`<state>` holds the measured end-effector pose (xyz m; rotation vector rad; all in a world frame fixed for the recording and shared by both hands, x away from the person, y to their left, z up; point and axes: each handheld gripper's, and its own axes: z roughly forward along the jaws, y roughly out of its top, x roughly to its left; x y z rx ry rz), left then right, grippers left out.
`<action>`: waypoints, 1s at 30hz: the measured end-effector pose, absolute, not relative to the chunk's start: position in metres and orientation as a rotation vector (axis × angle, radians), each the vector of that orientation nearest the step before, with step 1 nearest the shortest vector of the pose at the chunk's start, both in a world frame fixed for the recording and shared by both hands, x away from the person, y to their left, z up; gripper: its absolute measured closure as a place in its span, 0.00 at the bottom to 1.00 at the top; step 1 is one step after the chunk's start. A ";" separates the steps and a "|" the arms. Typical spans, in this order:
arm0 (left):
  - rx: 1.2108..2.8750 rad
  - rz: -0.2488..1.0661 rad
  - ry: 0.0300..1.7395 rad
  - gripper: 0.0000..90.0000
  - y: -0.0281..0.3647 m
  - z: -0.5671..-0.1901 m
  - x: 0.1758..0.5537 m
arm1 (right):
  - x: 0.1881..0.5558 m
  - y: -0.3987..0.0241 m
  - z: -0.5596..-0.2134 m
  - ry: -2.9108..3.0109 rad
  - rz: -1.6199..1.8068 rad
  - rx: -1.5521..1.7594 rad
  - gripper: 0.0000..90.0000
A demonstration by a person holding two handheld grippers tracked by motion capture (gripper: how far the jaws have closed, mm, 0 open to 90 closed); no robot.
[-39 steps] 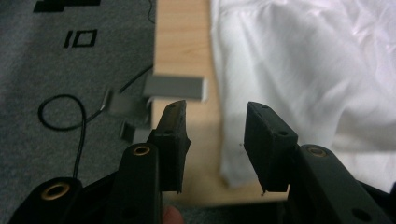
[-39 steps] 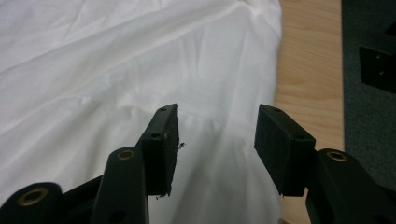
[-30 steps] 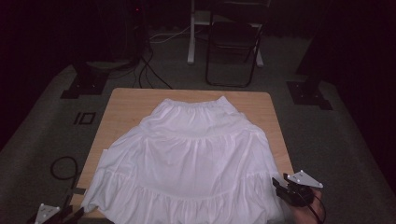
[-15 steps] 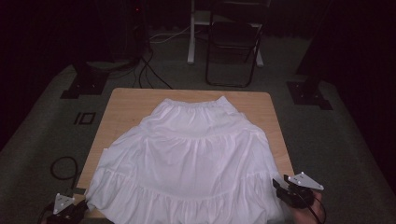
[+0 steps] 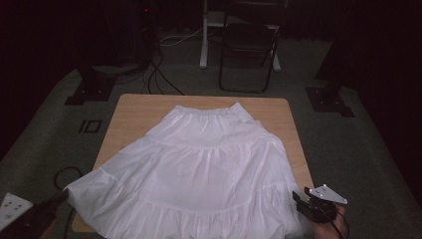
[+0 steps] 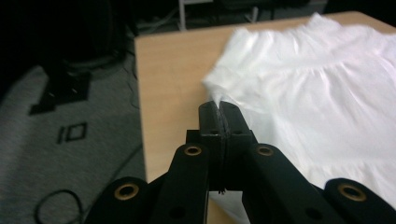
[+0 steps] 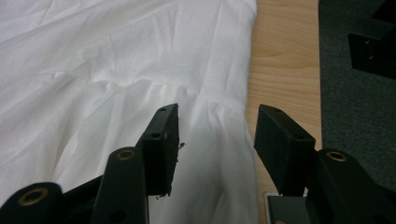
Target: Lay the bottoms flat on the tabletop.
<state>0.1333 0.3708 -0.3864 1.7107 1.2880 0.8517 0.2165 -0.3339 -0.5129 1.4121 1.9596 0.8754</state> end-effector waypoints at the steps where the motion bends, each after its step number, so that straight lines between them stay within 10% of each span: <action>1: 1.711 0.852 1.288 0.99 0.371 -0.386 0.133 | 0.216 -0.334 -0.513 1.960 0.875 1.412 0.55; 14: 1.674 0.979 1.719 0.89 0.414 -0.433 0.138 | 0.214 -0.345 -0.521 1.968 0.795 1.461 0.56; 30: 1.847 0.623 1.525 0.73 0.333 -0.508 0.217 | 0.200 -0.353 -0.540 2.054 0.770 1.593 0.61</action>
